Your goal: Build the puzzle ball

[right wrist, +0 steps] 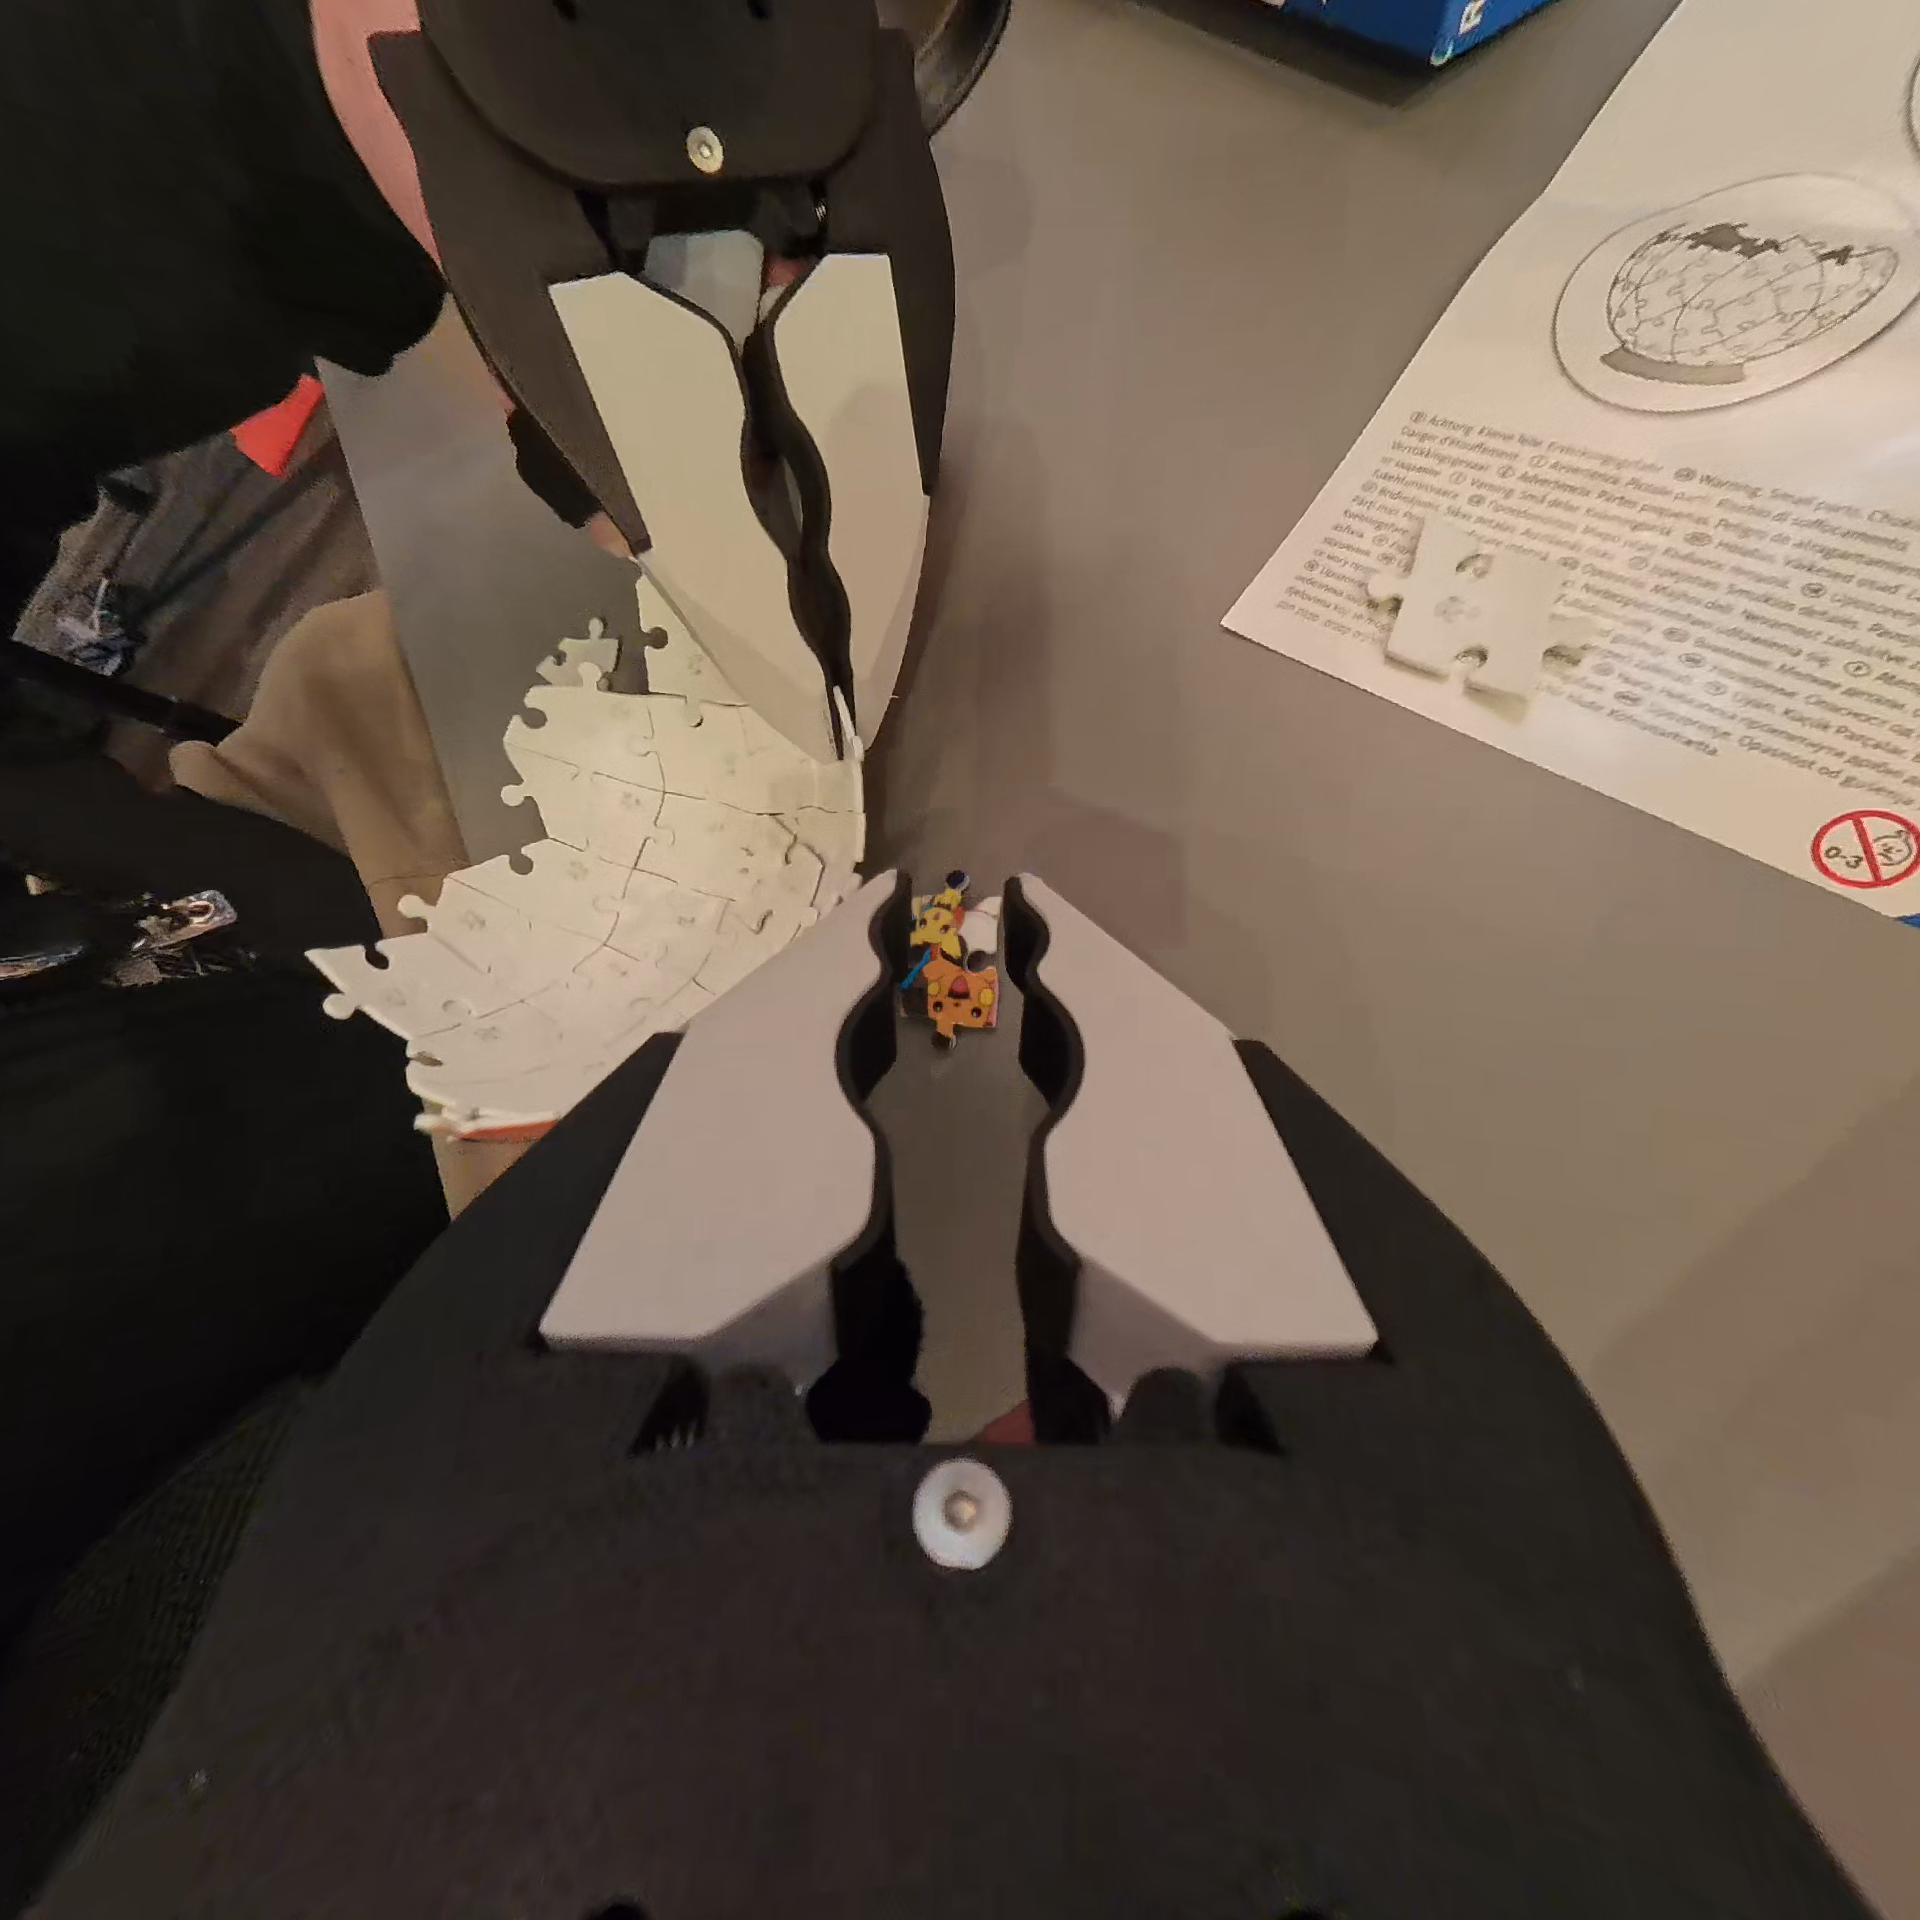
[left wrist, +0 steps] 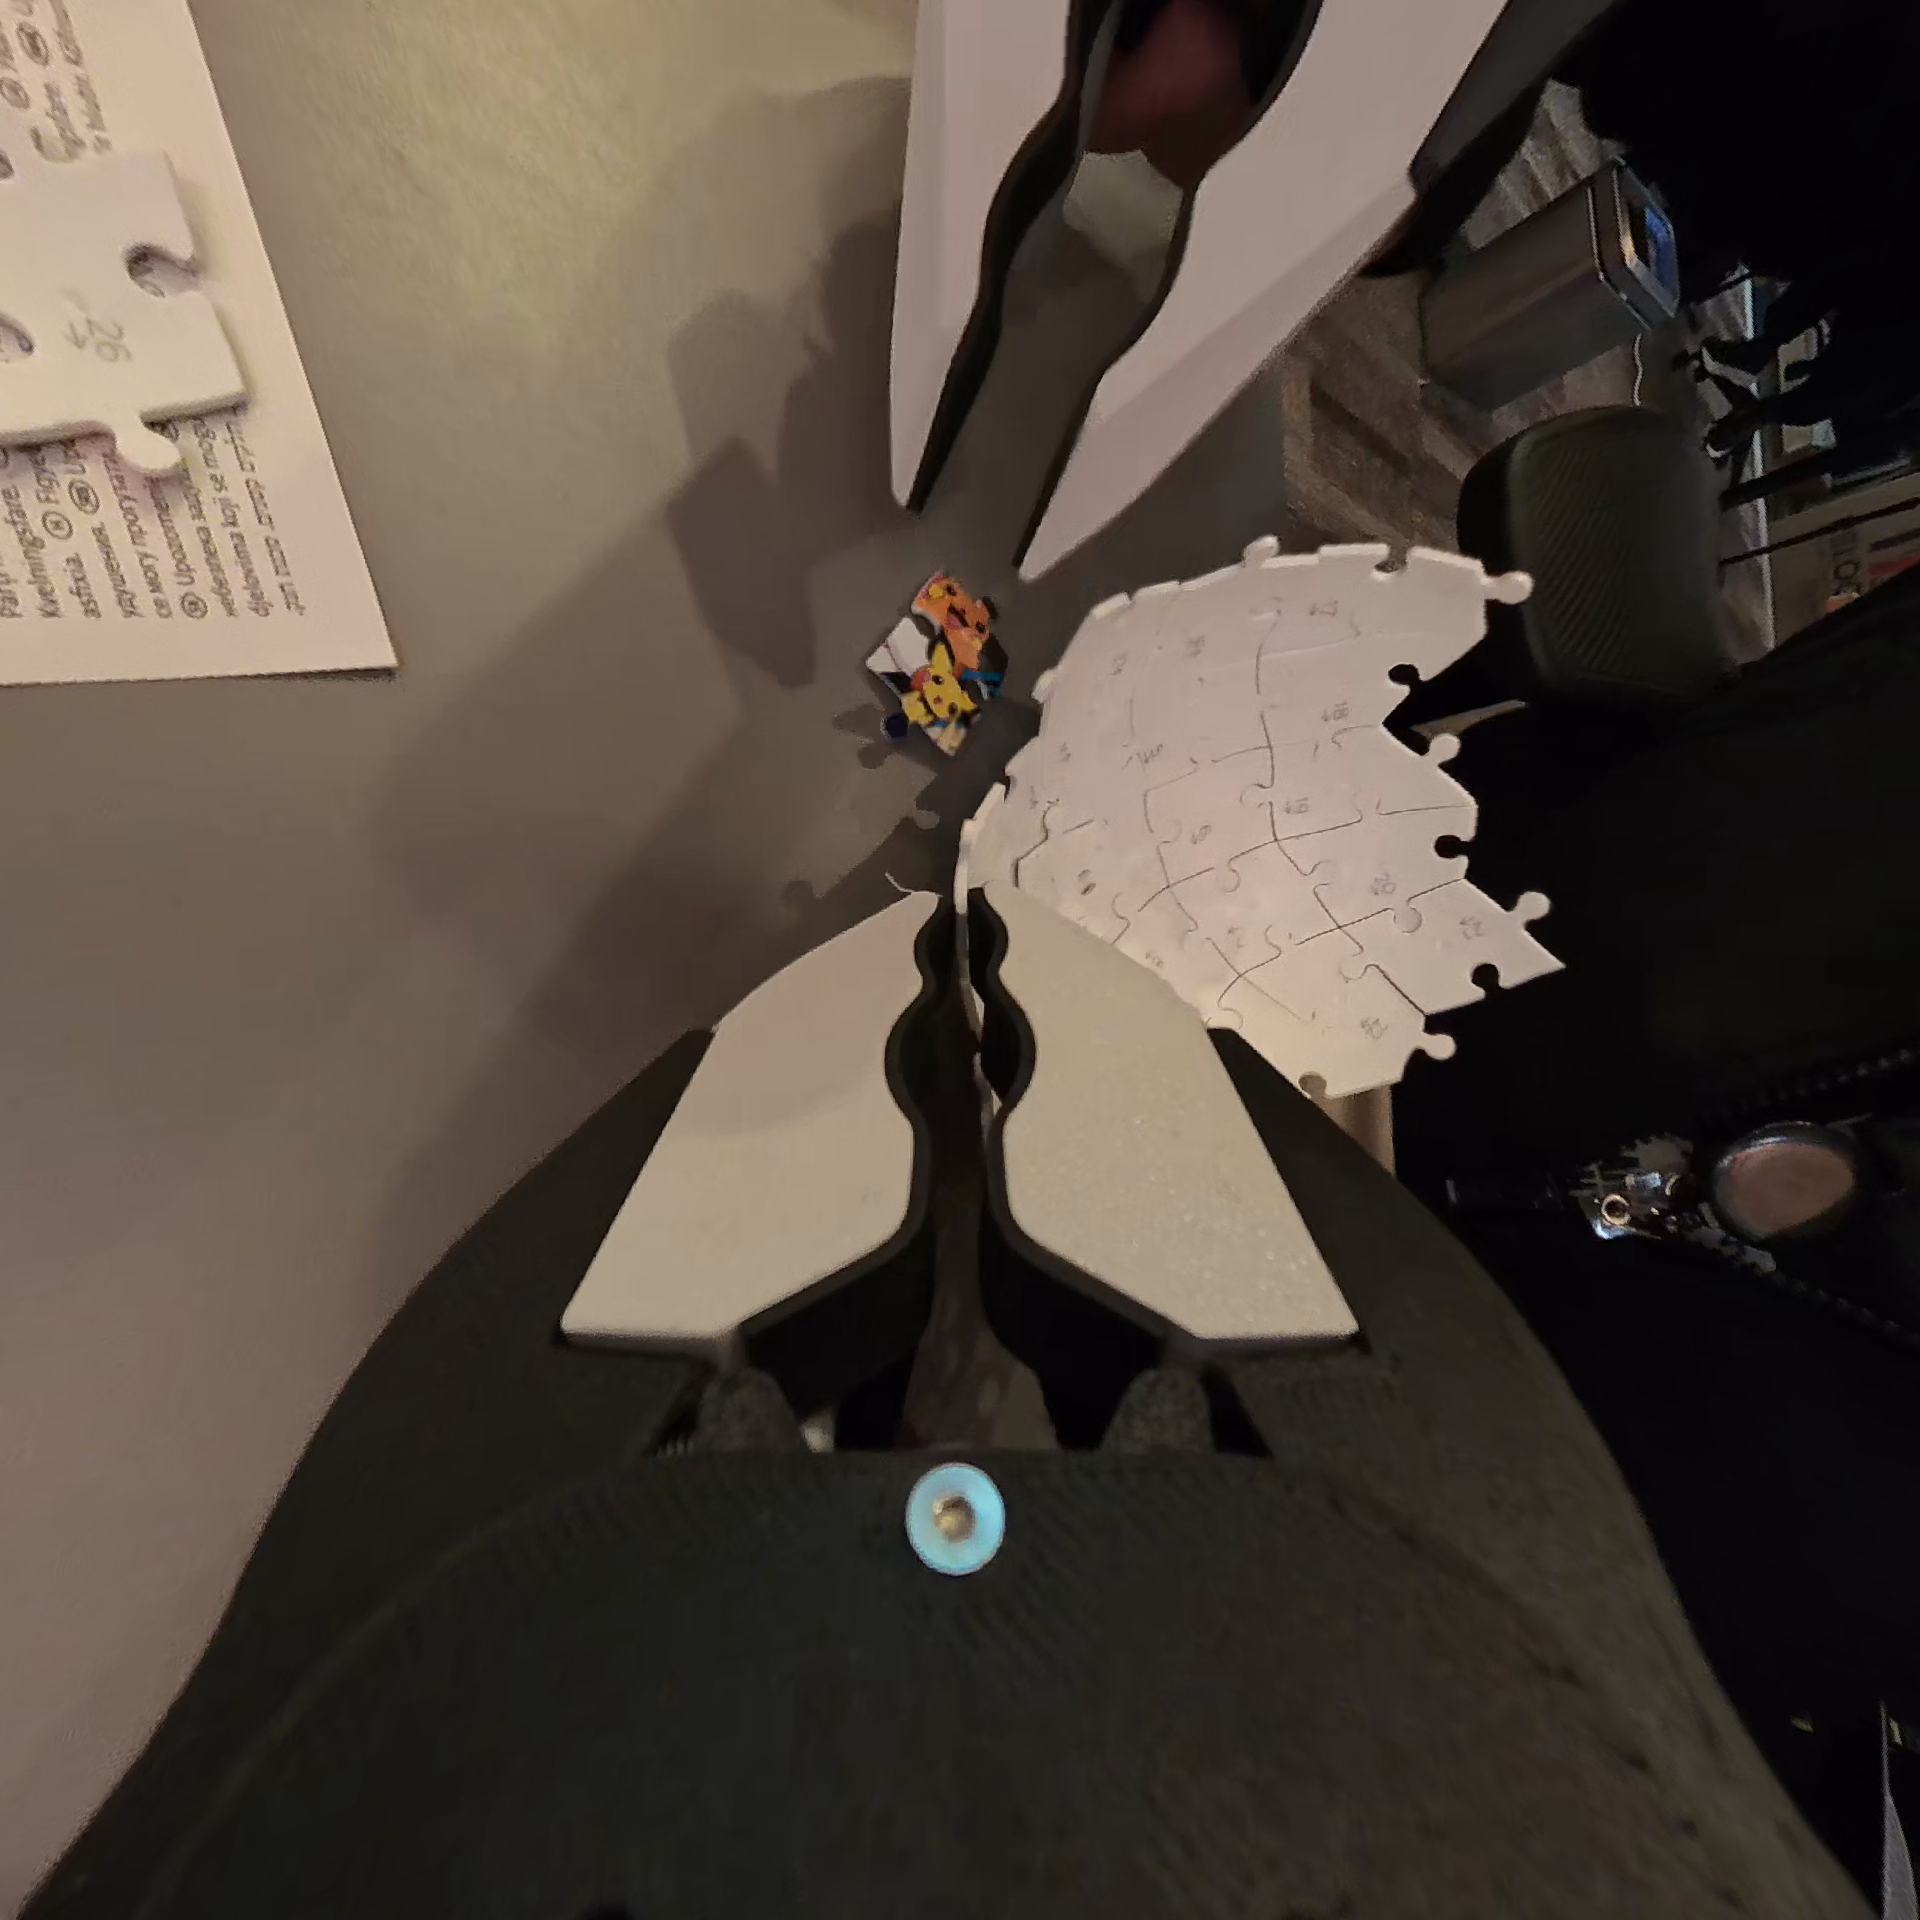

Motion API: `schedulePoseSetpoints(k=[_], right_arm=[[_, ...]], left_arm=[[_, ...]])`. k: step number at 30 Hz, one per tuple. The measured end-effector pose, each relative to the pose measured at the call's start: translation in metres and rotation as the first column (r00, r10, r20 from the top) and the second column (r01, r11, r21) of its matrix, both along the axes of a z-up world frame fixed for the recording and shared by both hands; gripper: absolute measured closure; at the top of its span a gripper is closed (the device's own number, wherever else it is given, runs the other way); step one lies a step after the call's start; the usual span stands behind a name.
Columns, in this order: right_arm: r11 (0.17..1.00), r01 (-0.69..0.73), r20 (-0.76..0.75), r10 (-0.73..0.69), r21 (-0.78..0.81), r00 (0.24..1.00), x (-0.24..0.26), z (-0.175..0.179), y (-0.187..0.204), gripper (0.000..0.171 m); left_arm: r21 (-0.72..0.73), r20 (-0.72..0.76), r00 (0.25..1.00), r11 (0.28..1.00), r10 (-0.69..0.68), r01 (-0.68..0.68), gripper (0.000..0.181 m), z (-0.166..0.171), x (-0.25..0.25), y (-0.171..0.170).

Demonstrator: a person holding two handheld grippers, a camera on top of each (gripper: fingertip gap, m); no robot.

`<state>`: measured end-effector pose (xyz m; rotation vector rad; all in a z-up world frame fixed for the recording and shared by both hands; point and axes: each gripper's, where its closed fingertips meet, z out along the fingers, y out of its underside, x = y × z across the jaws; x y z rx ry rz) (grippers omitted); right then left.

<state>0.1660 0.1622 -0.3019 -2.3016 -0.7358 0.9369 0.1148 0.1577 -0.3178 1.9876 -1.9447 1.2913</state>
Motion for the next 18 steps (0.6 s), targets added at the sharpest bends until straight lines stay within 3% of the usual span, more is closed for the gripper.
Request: schedulePoseSetpoints(k=[5,12,16,18], right_arm=[[0.997,-0.075,0.103,0.071,0.035,0.992,0.005,-0.014,-0.011,0.15],[0.947,-0.208,0.309,0.127,0.247,0.943,-0.006,-0.029,-0.022,0.139],[0.897,-0.239,0.421,0.067,0.371,0.905,-0.008,-0.029,-0.017,0.141],[0.873,-0.256,0.461,0.04,0.416,0.886,-0.007,-0.029,-0.013,0.155]], left_arm=[[-0.002,-0.024,0.999,0.999,-0.042,0.042,0.179,0.001,-0.007,-0.002],[-0.007,-0.043,0.997,0.998,-0.065,0.065,0.179,-0.001,-0.016,-0.002],[-0.006,-0.044,0.997,0.998,-0.06,0.06,0.179,-0.002,-0.017,-0.002],[-0.004,-0.041,0.998,0.998,-0.057,0.057,0.179,-0.002,-0.017,-0.002]])
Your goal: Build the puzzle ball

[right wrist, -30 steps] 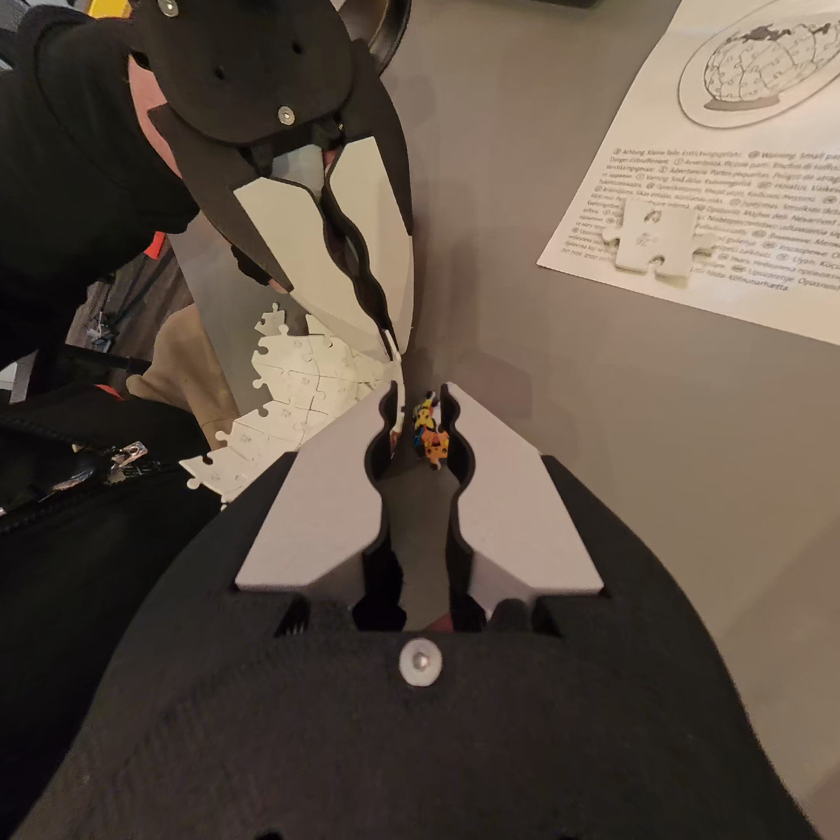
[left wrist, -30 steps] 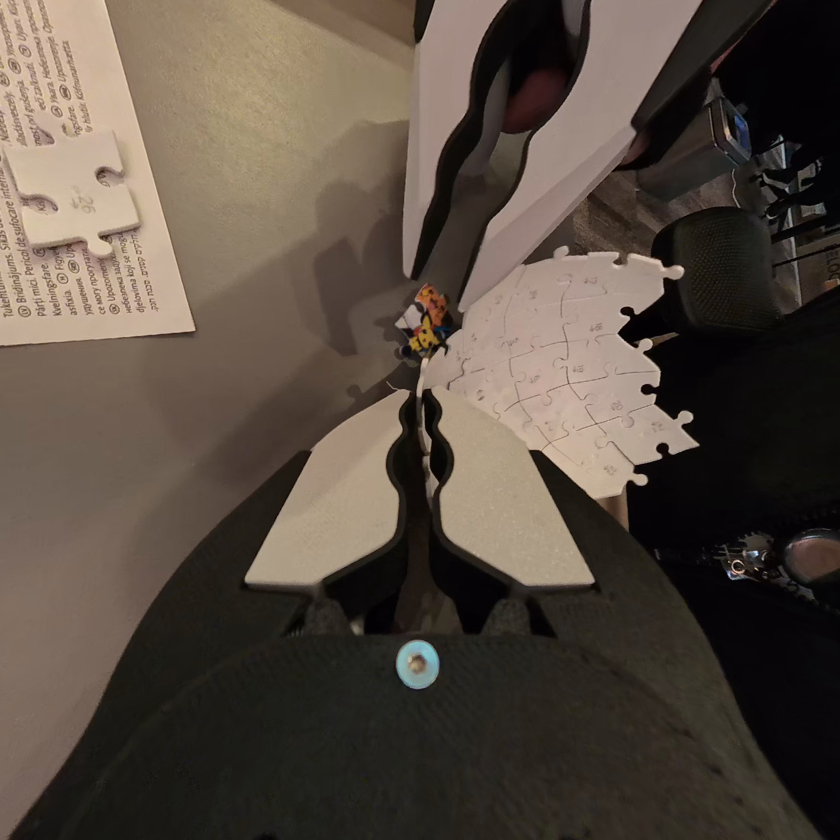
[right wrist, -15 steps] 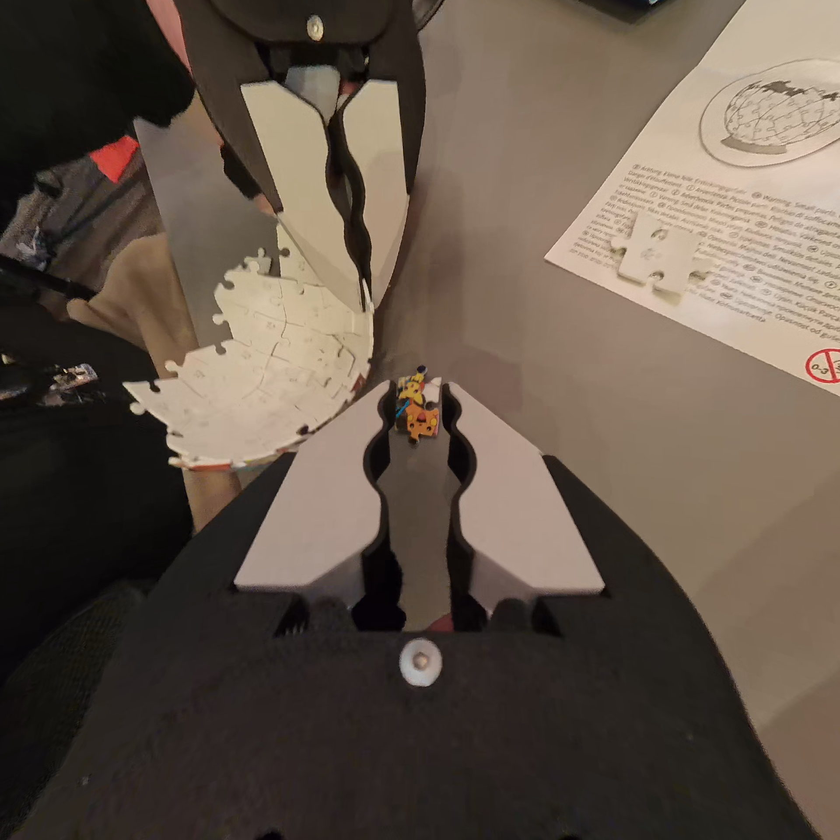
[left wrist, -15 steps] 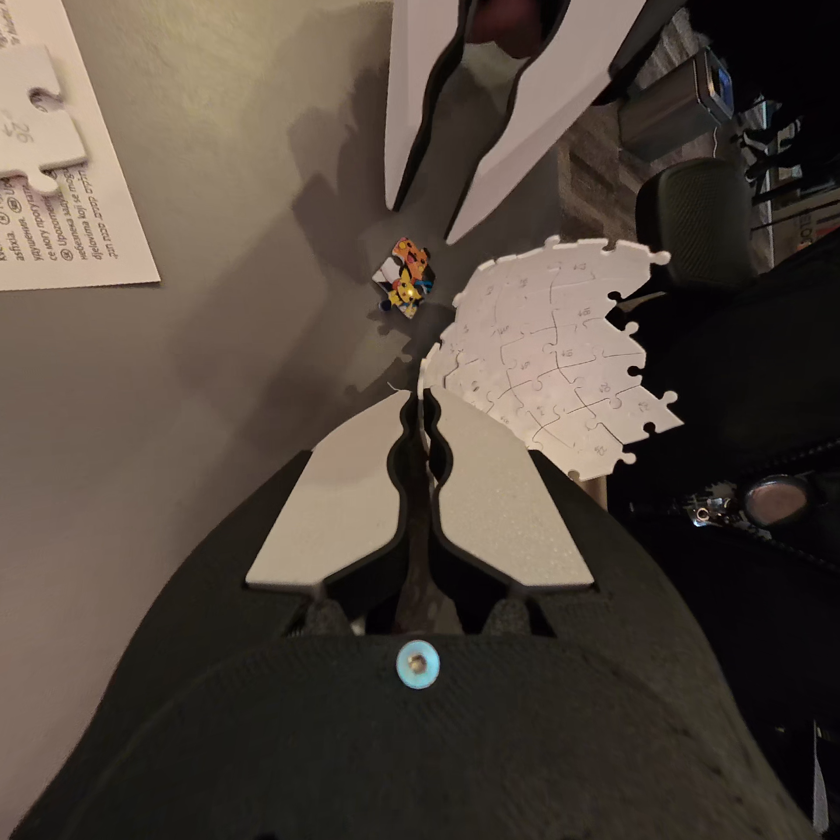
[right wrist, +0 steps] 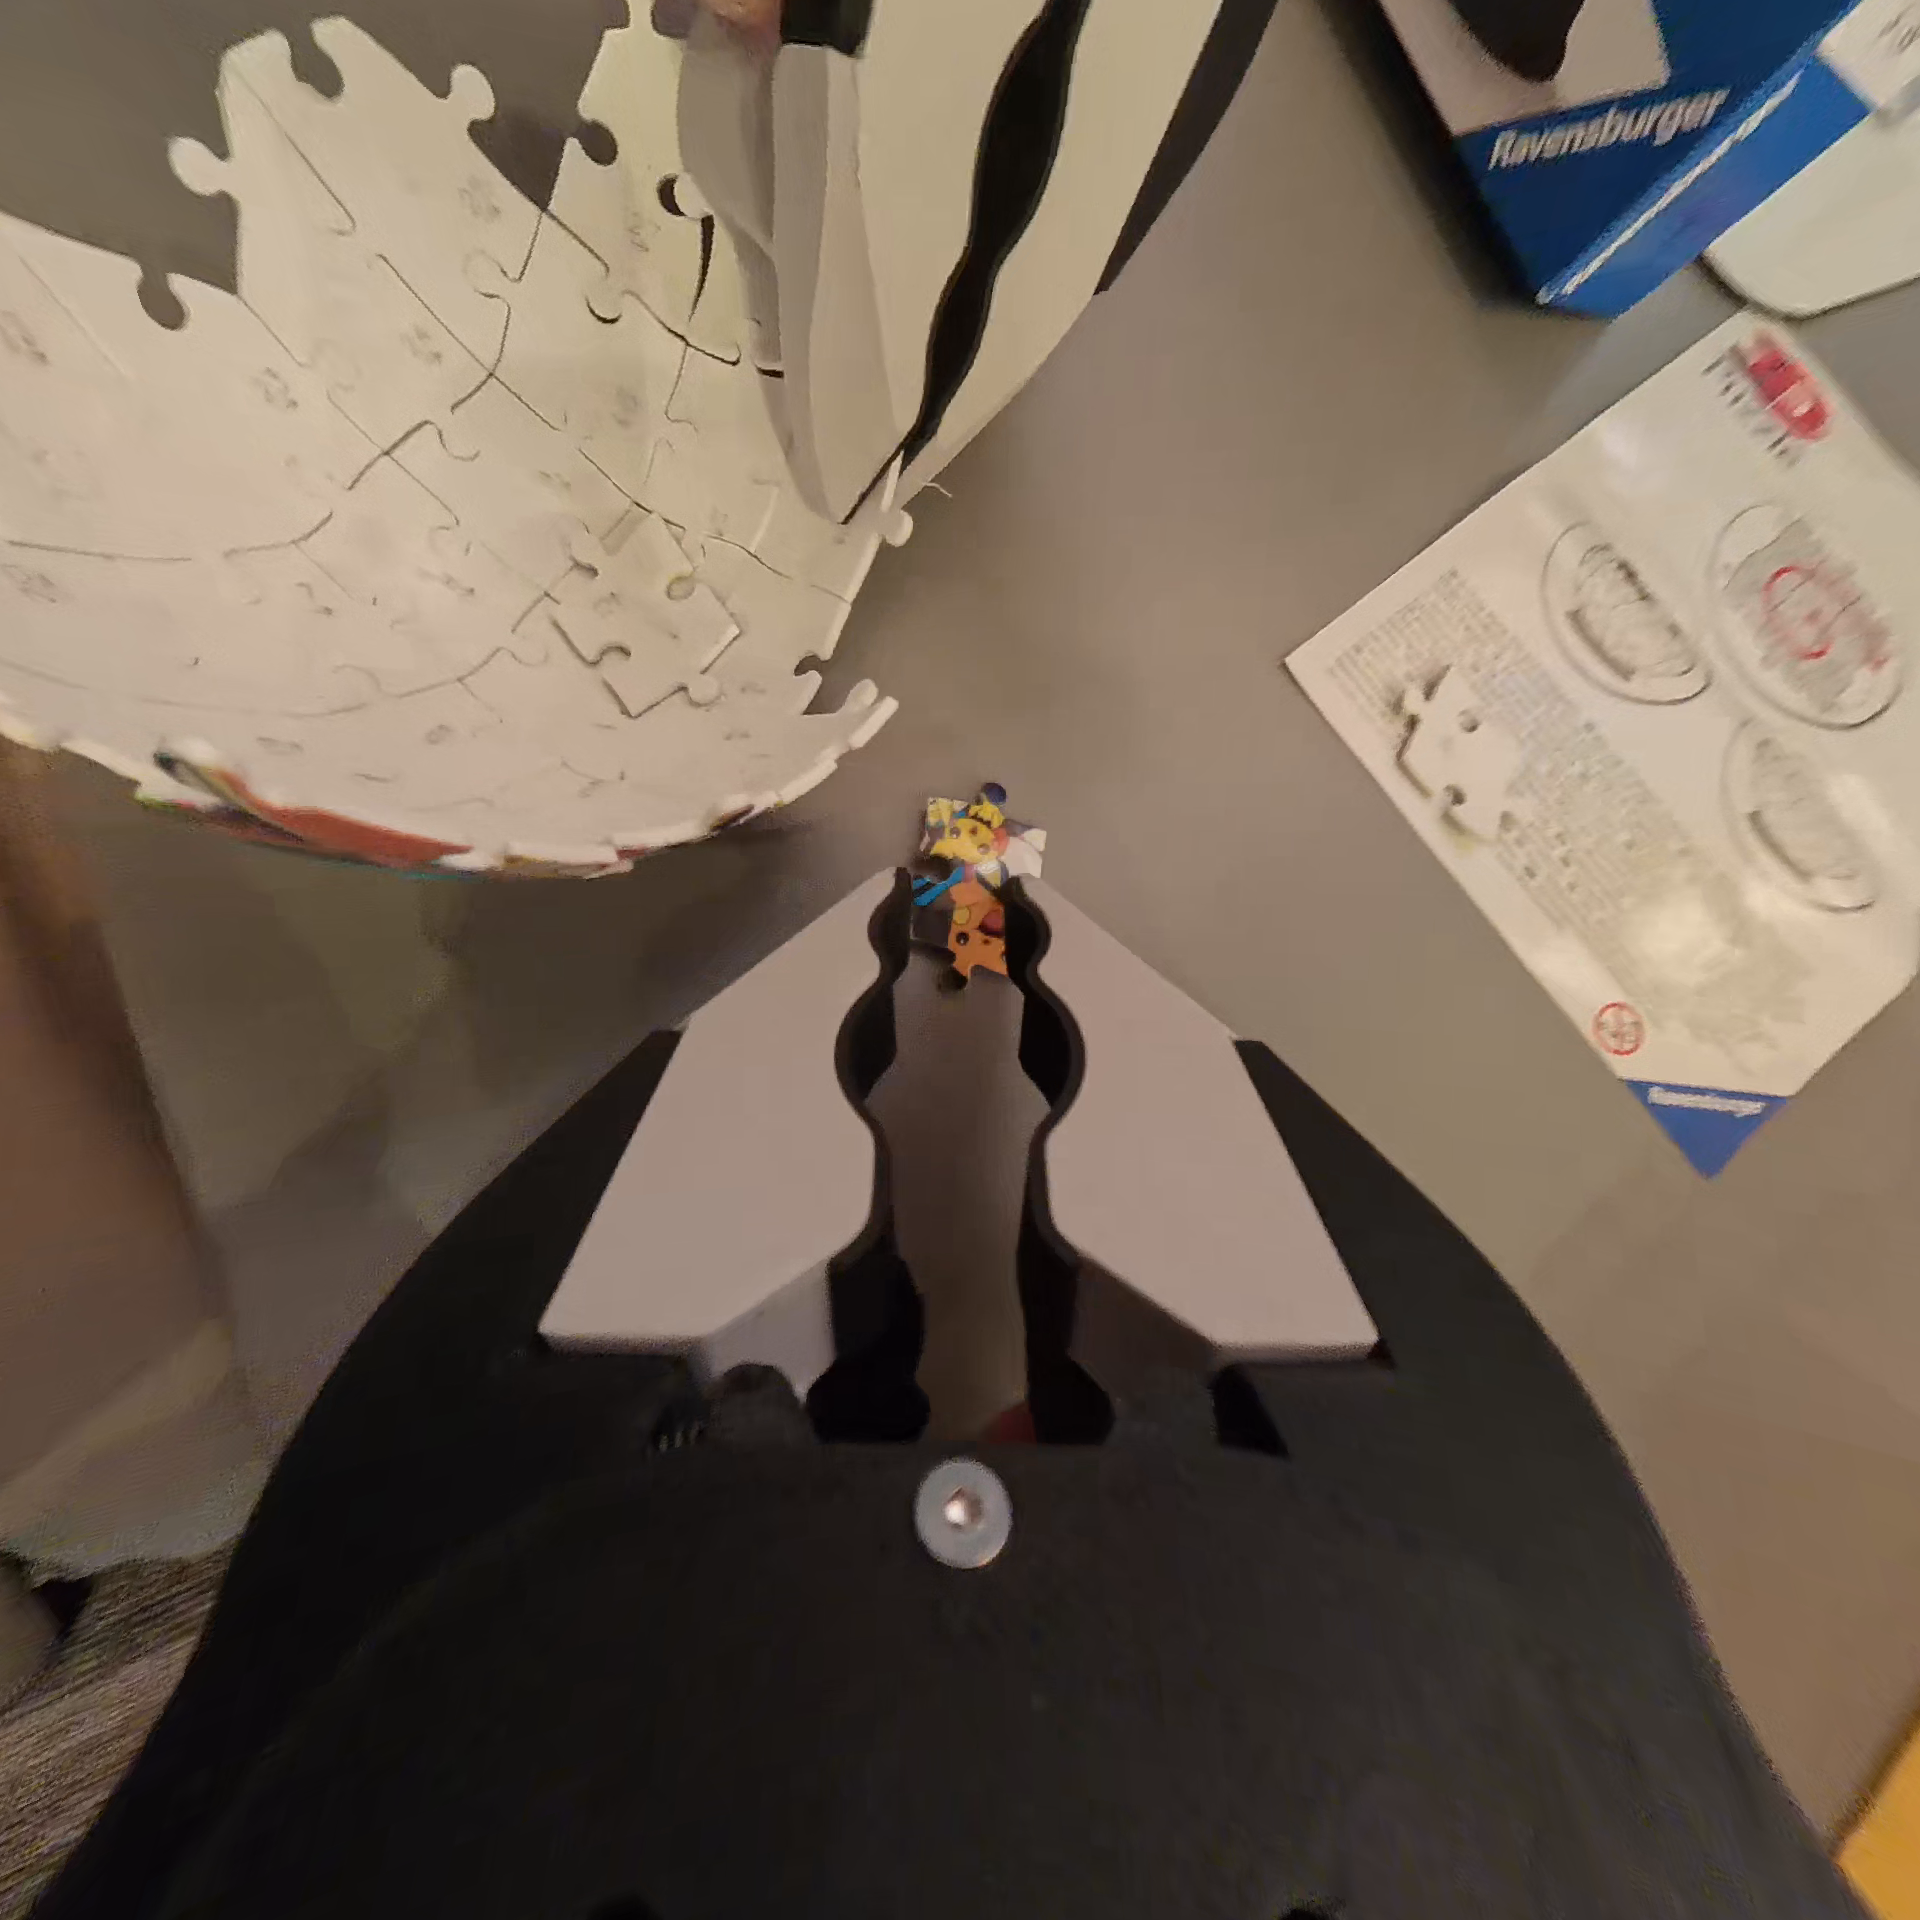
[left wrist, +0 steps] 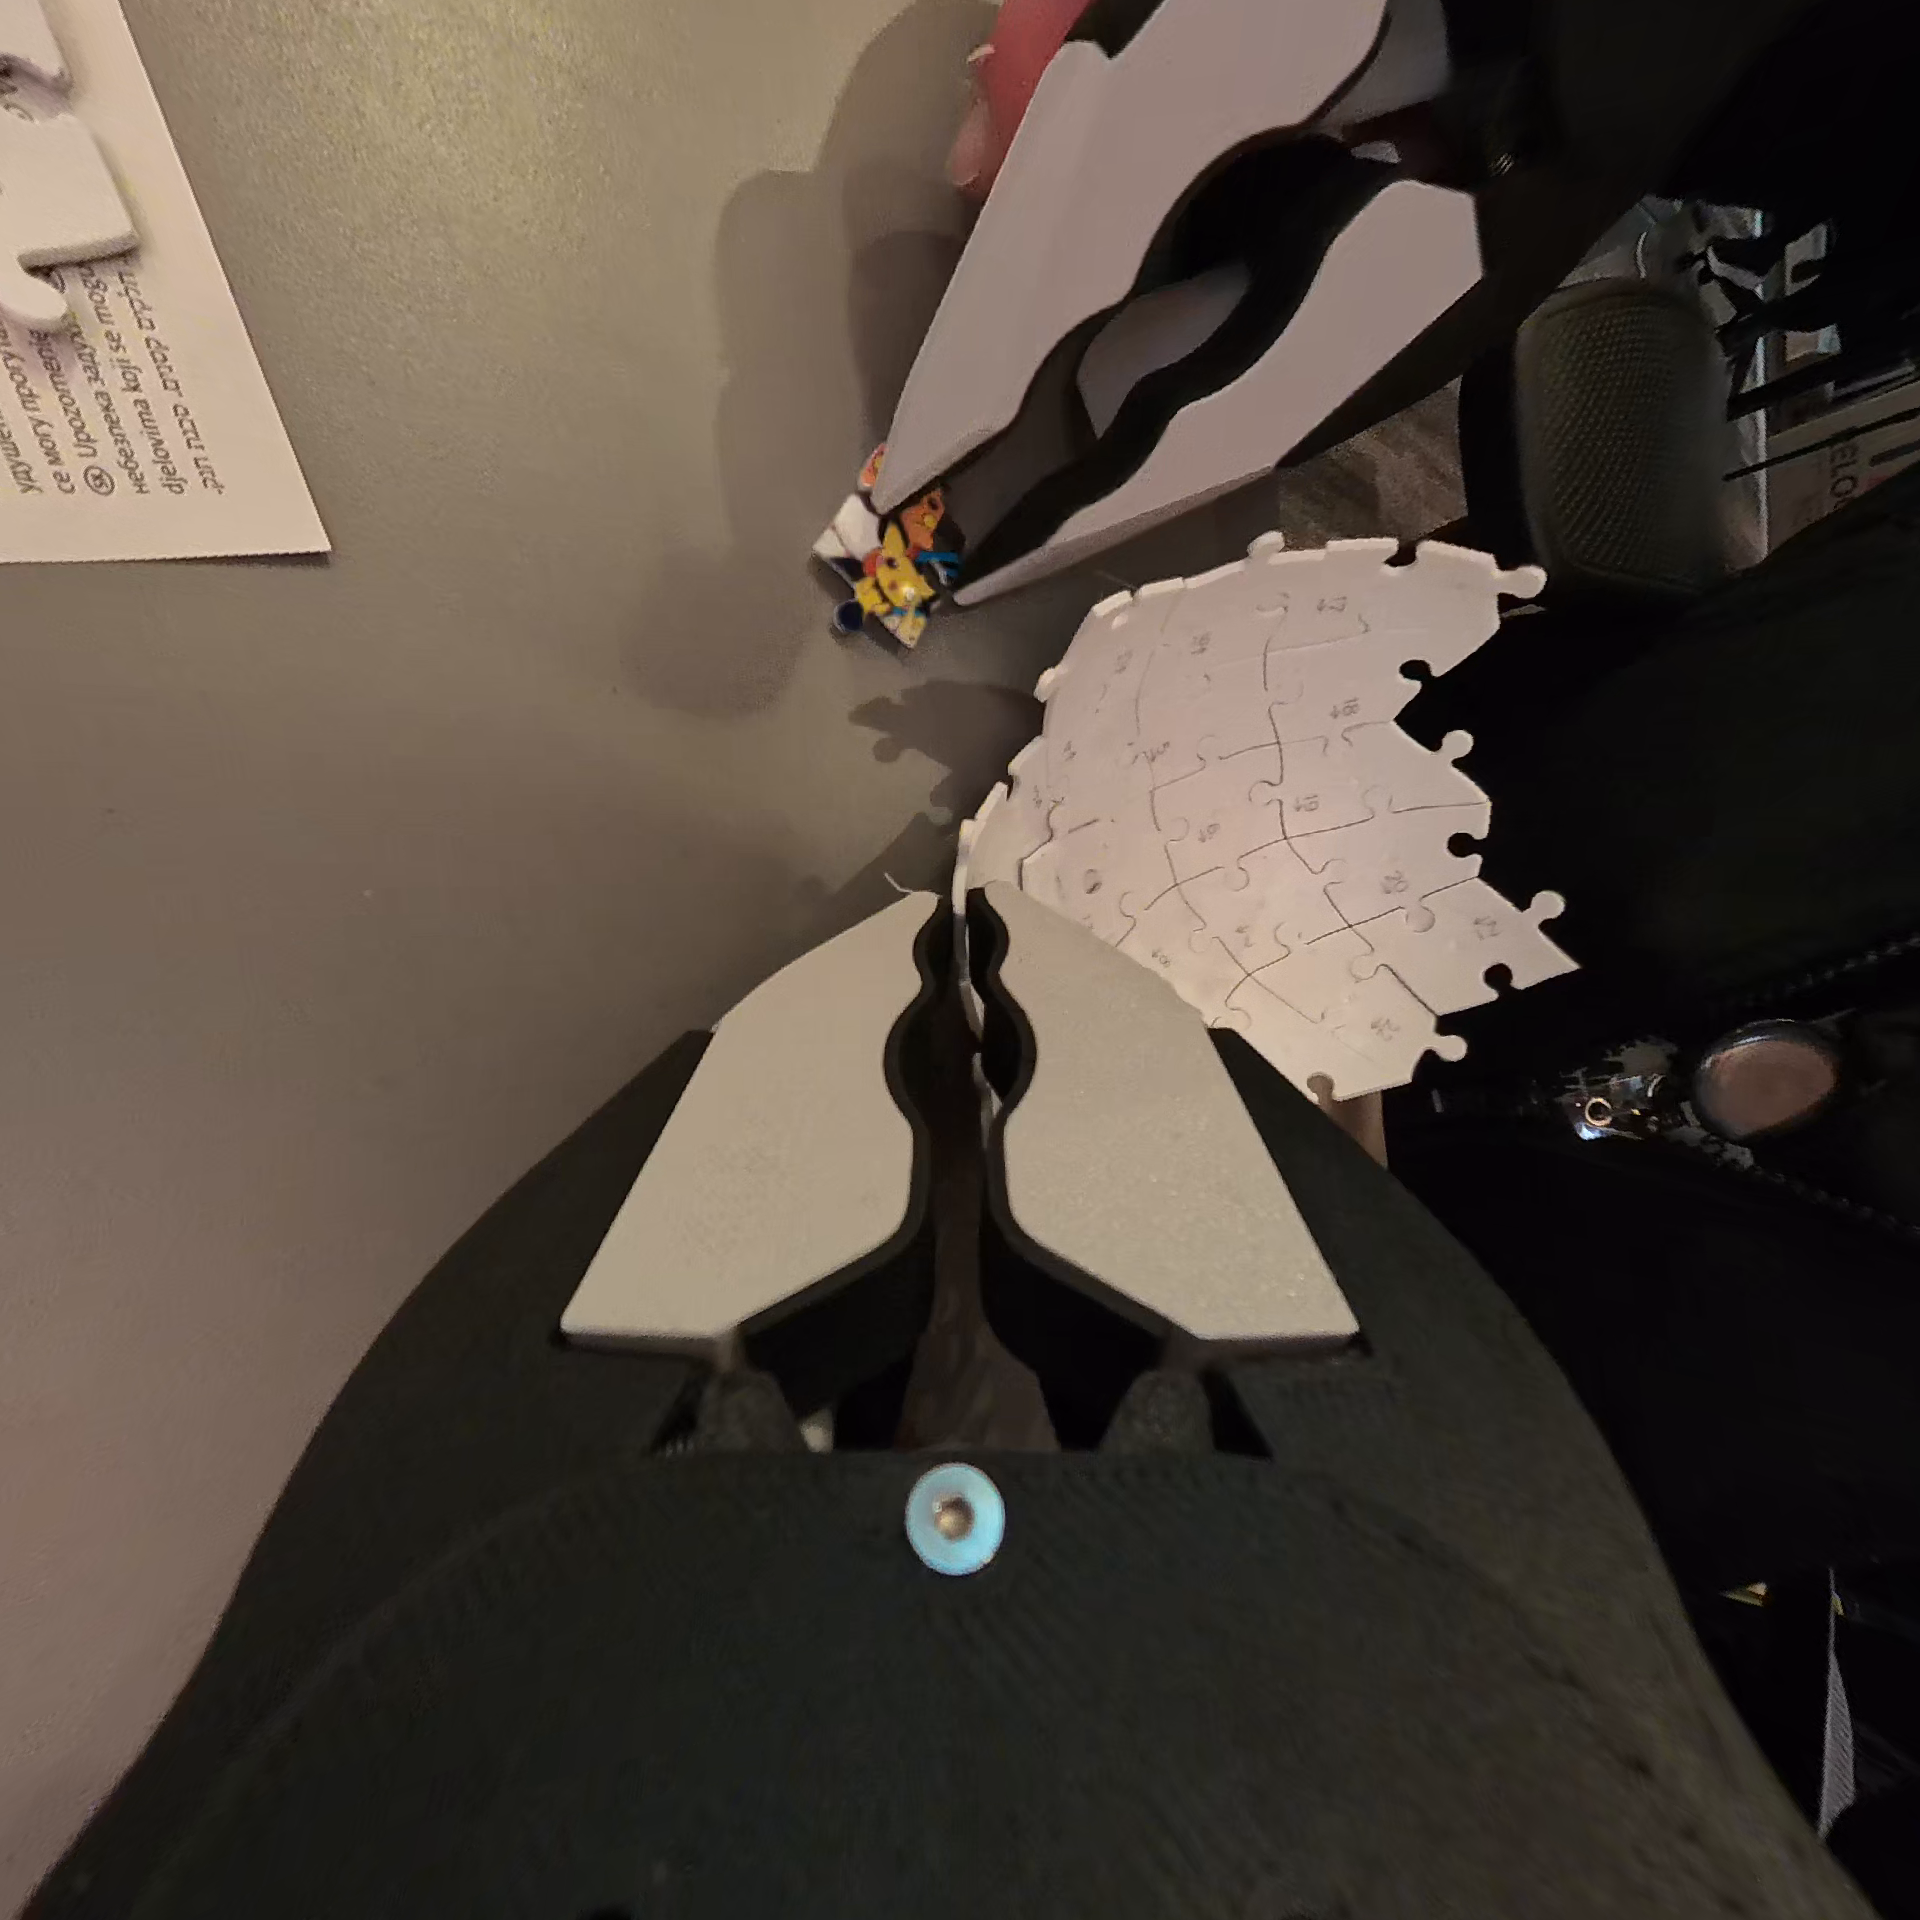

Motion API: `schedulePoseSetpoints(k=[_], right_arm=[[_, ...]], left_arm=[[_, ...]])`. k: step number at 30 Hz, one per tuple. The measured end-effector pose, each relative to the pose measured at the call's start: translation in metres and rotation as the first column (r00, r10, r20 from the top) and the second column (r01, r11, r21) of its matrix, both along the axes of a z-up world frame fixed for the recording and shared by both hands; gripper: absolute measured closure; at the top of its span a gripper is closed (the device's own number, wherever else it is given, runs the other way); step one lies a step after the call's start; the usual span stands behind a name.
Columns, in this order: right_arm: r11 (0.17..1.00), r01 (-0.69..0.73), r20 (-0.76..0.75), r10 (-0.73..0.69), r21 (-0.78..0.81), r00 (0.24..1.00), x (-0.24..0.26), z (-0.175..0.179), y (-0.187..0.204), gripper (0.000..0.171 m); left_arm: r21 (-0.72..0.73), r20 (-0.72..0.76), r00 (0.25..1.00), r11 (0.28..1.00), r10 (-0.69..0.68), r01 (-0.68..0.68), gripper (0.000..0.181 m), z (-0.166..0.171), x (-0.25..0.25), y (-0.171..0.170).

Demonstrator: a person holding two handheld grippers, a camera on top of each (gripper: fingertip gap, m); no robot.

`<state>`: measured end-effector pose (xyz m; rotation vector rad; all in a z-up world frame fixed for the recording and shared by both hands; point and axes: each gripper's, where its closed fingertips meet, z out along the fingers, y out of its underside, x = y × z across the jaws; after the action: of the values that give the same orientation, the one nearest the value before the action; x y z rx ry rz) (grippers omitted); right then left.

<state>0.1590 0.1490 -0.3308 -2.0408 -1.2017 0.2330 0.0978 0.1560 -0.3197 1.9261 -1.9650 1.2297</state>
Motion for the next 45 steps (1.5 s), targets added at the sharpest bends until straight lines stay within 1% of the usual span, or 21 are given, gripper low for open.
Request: schedulePoseSetpoints(k=[5,7,9,11,12,14,15,17,20,23,26,28,30,33,34,36,38,39,42,44,45], right_arm=[[0.999,0.041,-0.064,-0.042,-0.021,0.997,0.003,0.001,0.002,0.156],[0.995,0.061,-0.138,-0.072,-0.081,0.988,0.004,0.004,0.002,0.156],[0.978,0.061,-0.24,-0.109,-0.201,0.965,0.002,0.01,-0.001,0.157],[0.928,0.015,-0.358,-0.158,-0.372,0.92,-0.001,0.016,-0.007,0.156],[0.885,-0.01,-0.402,-0.201,-0.466,0.893,0.0,0.017,-0.01,0.156],[0.783,-0.078,-0.465,-0.282,-0.618,0.839,0.0,0.018,-0.015,0.156],[0.752,-0.076,-0.459,-0.315,-0.655,0.831,0.003,0.015,-0.012,0.156],[0.737,-0.038,-0.443,-0.364,-0.675,0.819,0.01,0.01,-0.001,0.155],[0.751,0.006,-0.423,-0.379,-0.661,0.823,0.018,0.01,0.011,0.155],[0.734,0.012,-0.443,-0.422,-0.679,0.791,0.024,0.011,0.017,0.155],[0.727,-0.014,-0.473,-0.433,-0.687,0.767,0.029,0.014,0.016,0.156],[0.71,-0.081,-0.53,-0.439,-0.699,0.725,0.026,0.024,0.013,0.157],[0.679,-0.142,-0.53,-0.407,-0.72,0.744,0.022,0.026,0.001,0.156],[0.669,-0.087,-0.429,-0.366,-0.738,0.826,0.024,0.01,-0.003,0.155],[0.67,-0.069,-0.408,-0.363,-0.739,0.838,0.025,0.008,-0.002,0.151],[0.701,-0.023,-0.379,-0.357,-0.713,0.854,0.028,0.006,0.006,0.156],[0.741,-0.014,-0.386,-0.333,-0.671,0.86,0.028,0.011,0.011,0.161],[0.77,0.017,-0.354,-0.313,-0.638,0.881,0.031,0.01,0.013,0.16],[0.862,0.08,-0.216,-0.214,-0.5,0.953,0.035,0.009,0.011,0.136],[0.892,0.119,-0.114,-0.187,-0.437,0.976,0.038,0.002,0.009,0.134],[0.907,0.141,-0.086,-0.189,-0.397,0.978,0.039,0.0,0.012,0.137]], left_arm=[[0.001,0.007,1.0,1.0,0.008,-0.008,0.179,0.0,-0.002,0.0],[0.001,0.008,1.0,1.0,0.008,-0.008,0.179,0.001,-0.002,0.0],[0.002,0.007,1.0,1.0,0.006,-0.006,0.179,0.001,-0.002,0.0],[0.003,0.004,1.0,1.0,0.001,-0.001,0.179,0.001,-0.002,0.0],[0.004,0.004,1.0,1.0,-0.002,0.002,0.179,0.001,-0.002,0.0],[0.004,0.003,1.0,1.0,-0.005,0.005,0.179,0.001,-0.001,0.0],[0.004,0.001,1.0,1.0,-0.006,0.006,0.179,0.001,-0.001,0.0],[0.001,0.002,1.0,1.0,-0.006,0.006,0.179,0.001,0.0,-0.001],[-0.002,0.002,1.0,1.0,-0.004,0.004,0.179,0.0,0.001,-0.001],[-0.004,0.0,1.0,1.0,-0.009,0.009,0.179,0.0,0.0,0.0],[-0.005,0.0,1.0,1.0,-0.011,0.011,0.179,0.0,0.0,0.0],[-0.008,0.001,1.0,1.0,-0.012,0.012,0.179,-0.001,0.001,0.0],[-0.009,0.001,1.0,1.0,-0.013,0.013,0.179,-0.001,0.001,0.0],[-0.007,0.0,1.0,1.0,-0.016,0.016,0.179,0.0,0.001,0.0],[-0.006,0.0,1.0,1.0,-0.016,0.016,0.179,0.0,0.001,-0.001],[-0.005,-0.001,1.0,1.0,-0.016,0.016,0.179,0.0,0.001,-0.001],[-0.006,0.0,1.0,1.0,-0.014,0.014,0.179,0.0,0.001,-0.001],[-0.006,0.001,1.0,1.0,-0.013,0.013,0.179,0.001,0.001,-0.001],[-0.009,0.001,1.0,1.0,-0.01,0.01,0.179,0.0,0.0,0.0],[-0.011,0.001,1.0,1.0,-0.012,0.012,0.179,-0.001,-0.001,0.0],[-0.011,0.002,1.0,1.0,-0.013,0.013,0.179,-0.001,0.0,0.0]])
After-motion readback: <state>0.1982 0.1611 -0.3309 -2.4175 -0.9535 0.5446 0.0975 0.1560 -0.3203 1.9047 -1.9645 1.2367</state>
